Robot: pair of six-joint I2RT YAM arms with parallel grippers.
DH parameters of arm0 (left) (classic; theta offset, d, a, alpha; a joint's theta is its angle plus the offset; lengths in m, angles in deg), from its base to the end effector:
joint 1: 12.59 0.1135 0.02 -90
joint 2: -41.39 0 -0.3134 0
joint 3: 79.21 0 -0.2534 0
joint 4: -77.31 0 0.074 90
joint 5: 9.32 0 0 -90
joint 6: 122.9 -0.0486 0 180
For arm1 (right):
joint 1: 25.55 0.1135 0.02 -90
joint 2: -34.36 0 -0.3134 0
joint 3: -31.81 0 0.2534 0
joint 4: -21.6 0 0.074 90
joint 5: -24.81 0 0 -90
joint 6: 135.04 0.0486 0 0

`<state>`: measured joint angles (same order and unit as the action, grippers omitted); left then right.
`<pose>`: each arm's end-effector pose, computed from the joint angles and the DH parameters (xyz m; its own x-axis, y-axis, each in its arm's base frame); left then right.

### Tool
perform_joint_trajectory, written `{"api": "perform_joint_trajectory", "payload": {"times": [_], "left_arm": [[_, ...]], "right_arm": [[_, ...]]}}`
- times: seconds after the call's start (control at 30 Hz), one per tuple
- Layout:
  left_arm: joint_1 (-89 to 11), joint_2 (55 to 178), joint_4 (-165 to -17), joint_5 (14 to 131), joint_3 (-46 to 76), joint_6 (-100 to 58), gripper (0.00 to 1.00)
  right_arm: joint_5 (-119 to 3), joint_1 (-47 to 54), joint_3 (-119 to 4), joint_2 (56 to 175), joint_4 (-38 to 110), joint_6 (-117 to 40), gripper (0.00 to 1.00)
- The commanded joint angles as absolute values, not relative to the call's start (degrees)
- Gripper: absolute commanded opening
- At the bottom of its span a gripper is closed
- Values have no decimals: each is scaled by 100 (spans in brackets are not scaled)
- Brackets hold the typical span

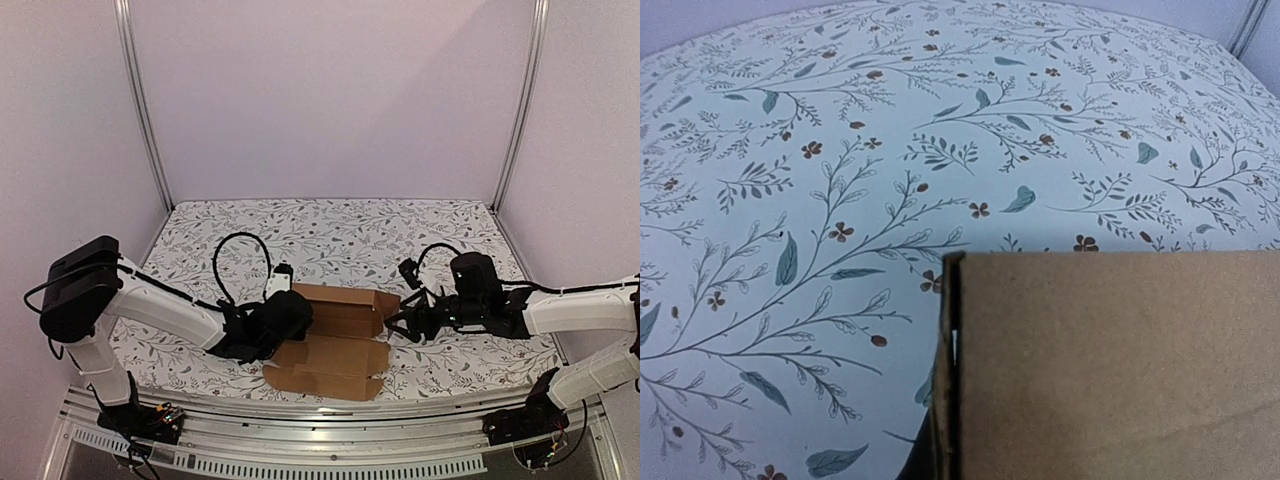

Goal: Fold the paper box

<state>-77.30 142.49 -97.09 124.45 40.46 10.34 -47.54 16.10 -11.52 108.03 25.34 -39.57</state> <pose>0.1789 -0.2999 0.1766 -0.5328 -0.0302 -0.8457 0.1153 0.9875 -0.1079 0.1772 0.1773 0.2188 -0.4951 -0.3187 -0.8083 -0.7773 0.5782 0.2481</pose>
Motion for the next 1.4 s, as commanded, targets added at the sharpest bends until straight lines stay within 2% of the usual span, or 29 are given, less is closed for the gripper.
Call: {"api": "perform_joint_trajectory", "payload": {"times": [0.0,0.3,0.5,0.83,1.03,1.2,1.37], "left_arm": [[-7803,14062,-9839,12227,4207,913,0],[-7798,14097,-9875,12228,4197,981,0],[-7772,14084,-9774,12322,4161,1074,0],[-7748,14083,-9673,12393,4113,1184,0],[-7746,14071,-9641,12418,4106,1220,0],[-7746,14094,-9537,12462,4088,1335,0],[-7746,14122,-9455,12480,4042,1419,0]], "right_arm": [[-4218,1576,-1092,10700,2503,-3977,69],[-3725,1582,-1191,10841,2340,-3652,69],[-3816,1758,-1161,10957,2190,-3460,69],[-4657,2324,-1151,11159,1939,-3167,69],[-5720,2690,-1249,11153,1941,-2902,67],[-6639,3062,-1451,11225,1980,-2770,63],[-7067,3217,-1632,11425,1959,-2688,54]]}}
